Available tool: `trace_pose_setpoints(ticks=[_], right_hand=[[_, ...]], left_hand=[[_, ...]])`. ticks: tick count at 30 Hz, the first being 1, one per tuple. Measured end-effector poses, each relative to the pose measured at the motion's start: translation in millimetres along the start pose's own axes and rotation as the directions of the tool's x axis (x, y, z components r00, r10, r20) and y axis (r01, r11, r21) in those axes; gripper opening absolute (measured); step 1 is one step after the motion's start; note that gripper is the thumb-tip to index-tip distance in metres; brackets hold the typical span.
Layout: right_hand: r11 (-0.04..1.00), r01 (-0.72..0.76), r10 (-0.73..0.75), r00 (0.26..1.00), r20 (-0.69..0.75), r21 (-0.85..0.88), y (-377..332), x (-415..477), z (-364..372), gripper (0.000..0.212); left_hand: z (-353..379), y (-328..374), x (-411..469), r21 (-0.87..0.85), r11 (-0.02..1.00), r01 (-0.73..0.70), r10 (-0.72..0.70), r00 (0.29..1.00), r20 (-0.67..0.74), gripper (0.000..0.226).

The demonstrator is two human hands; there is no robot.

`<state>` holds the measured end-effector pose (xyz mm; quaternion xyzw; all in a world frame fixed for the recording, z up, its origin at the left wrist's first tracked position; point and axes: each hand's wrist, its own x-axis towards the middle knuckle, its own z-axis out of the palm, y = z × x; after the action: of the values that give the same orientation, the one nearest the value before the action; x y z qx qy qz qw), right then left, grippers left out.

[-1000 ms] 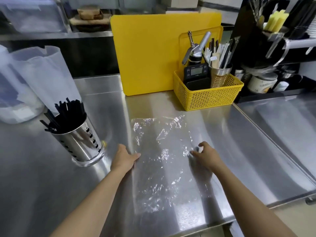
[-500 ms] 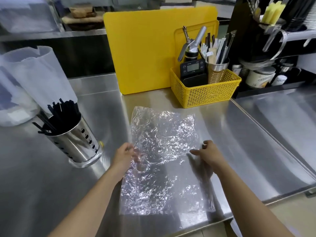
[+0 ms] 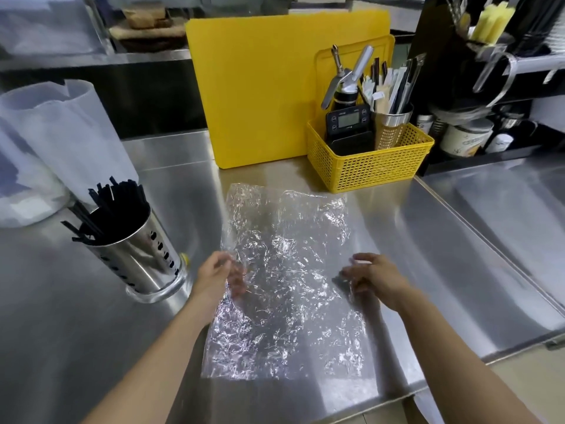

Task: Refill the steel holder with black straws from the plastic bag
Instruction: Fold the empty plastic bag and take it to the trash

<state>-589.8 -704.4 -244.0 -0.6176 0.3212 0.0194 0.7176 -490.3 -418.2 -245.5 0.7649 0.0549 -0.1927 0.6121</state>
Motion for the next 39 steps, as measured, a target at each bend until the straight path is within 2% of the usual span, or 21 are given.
trace_pose_setpoints(ticks=[3, 4, 7, 10, 16, 21, 26, 28, 30, 33, 36, 37, 39], right_hand=[[0.998, 0.052, -0.051, 0.999, 0.016, -0.033, -1, 0, -1, 0.011], [0.996, 0.076, -0.075, 0.997, 0.008, -0.039, -2, -1, -1, 0.011], [0.994, 0.1, -0.1, 0.995, -0.009, 0.033, -5, -2, -6, 0.022], [0.993, 0.114, -0.115, 0.992, 0.042, 0.04, -5, -3, -9, 0.019], [0.992, 0.126, -0.128, 0.988, 0.086, 0.024, -2, -2, -12, 0.021], [0.983, 0.181, -0.179, 0.982, 0.059, -0.03, 11, 5, -13, 0.045], [0.965, 0.212, -0.206, 0.977, 0.054, -0.154, 5, 3, -14, 0.05], [0.933, 0.273, -0.268, 0.962, 0.054, -0.233, 2, 2, -13, 0.05], [0.87, 0.364, -0.37, 0.928, 0.048, -0.334, -3, 2, -13, 0.043], [0.774, 0.418, -0.452, 0.891, 0.047, -0.476, -18, 2, -8, 0.022], [0.699, 0.452, -0.392, 0.89, 0.231, -0.554, -35, -2, 5, 0.028], [0.707, 0.445, -0.324, 0.895, 0.307, -0.55, -39, -3, 10, 0.034], [0.787, 0.356, -0.125, 0.892, 0.435, -0.504, -45, -5, 21, 0.044]], left_hand=[[-3, -1, 2, -0.024, 1.0, -0.016, 0.016, 1.0, 0.008, 0.017], [-4, 0, 1, -0.04, 0.999, -0.018, 0.02, 0.999, 0.035, 0.012], [-7, 1, 2, -0.03, 0.998, 0.047, -0.043, 0.992, 0.122, 0.012], [-10, 0, 7, 0.002, 0.998, 0.07, -0.069, 0.987, 0.143, 0.005], [-8, -7, 14, -0.062, 0.997, 0.043, -0.038, 0.996, 0.08, 0.023], [-8, -12, 17, -0.094, 0.992, 0.089, -0.088, 0.996, 0.009, 0.033], [-7, -5, 17, -0.31, 0.933, 0.183, -0.144, 0.979, 0.145, 0.014], [-9, -6, 19, -0.289, 0.939, 0.187, -0.145, 0.976, 0.161, 0.031], [-7, -4, 18, -0.193, 0.97, 0.145, -0.12, 0.983, 0.136, 0.045], [-1, 6, 17, -0.186, 0.977, 0.109, -0.088, 0.989, 0.116, 0.046], [3, 20, 14, -0.127, 0.992, 0.01, 0.016, 0.98, 0.198, 0.039], [6, 26, 12, -0.105, 0.994, -0.025, 0.048, 0.974, 0.223, 0.039], [11, 37, 8, -0.093, 0.992, -0.083, 0.105, 0.959, 0.264, 0.039]])
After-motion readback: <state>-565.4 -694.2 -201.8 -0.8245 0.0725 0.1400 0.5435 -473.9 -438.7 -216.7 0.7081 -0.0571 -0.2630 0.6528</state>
